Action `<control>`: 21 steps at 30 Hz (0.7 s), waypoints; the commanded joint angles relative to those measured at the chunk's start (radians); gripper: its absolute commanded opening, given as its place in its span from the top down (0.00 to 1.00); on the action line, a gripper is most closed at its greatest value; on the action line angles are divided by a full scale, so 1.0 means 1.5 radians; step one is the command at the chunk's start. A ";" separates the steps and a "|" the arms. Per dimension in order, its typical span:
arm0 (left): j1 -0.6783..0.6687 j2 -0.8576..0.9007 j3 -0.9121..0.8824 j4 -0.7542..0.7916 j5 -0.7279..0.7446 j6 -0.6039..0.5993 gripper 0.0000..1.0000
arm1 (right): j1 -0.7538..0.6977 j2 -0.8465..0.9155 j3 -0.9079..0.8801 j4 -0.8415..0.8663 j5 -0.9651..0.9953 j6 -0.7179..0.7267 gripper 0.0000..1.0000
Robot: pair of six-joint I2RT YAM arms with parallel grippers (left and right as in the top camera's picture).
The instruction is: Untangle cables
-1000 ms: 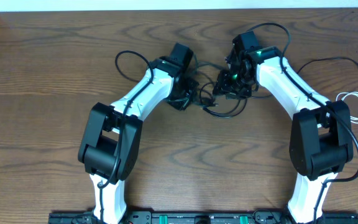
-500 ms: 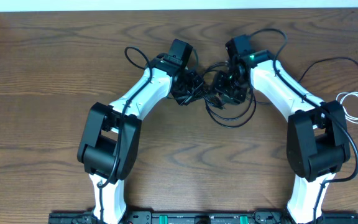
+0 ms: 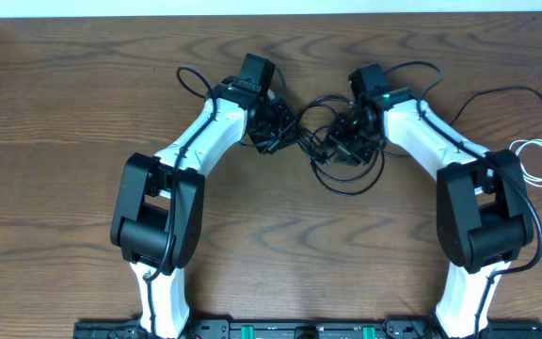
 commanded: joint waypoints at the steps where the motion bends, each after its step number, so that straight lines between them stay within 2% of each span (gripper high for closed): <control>1: 0.003 0.011 -0.003 0.002 0.045 0.026 0.93 | -0.018 0.006 -0.001 -0.003 -0.017 0.024 0.63; 7: 0.018 0.011 -0.003 0.014 0.058 0.025 0.92 | -0.007 0.006 -0.021 0.001 -0.013 0.067 0.55; 12: 0.028 0.011 -0.003 0.017 0.090 0.025 0.92 | 0.009 0.006 -0.037 0.024 -0.008 0.079 0.55; 14: 0.030 0.011 -0.003 0.021 0.110 0.025 0.92 | 0.012 0.006 -0.043 0.030 -0.005 0.088 0.60; 16: 0.032 0.011 -0.003 0.029 0.133 0.025 0.93 | 0.012 0.006 -0.047 0.035 0.012 0.089 0.71; 19: 0.039 0.011 -0.003 0.045 0.183 0.023 0.92 | 0.012 0.006 -0.047 0.035 0.068 0.088 0.98; 21: 0.049 0.011 -0.003 0.058 0.217 0.023 0.92 | 0.012 0.006 -0.048 0.035 0.096 0.085 0.99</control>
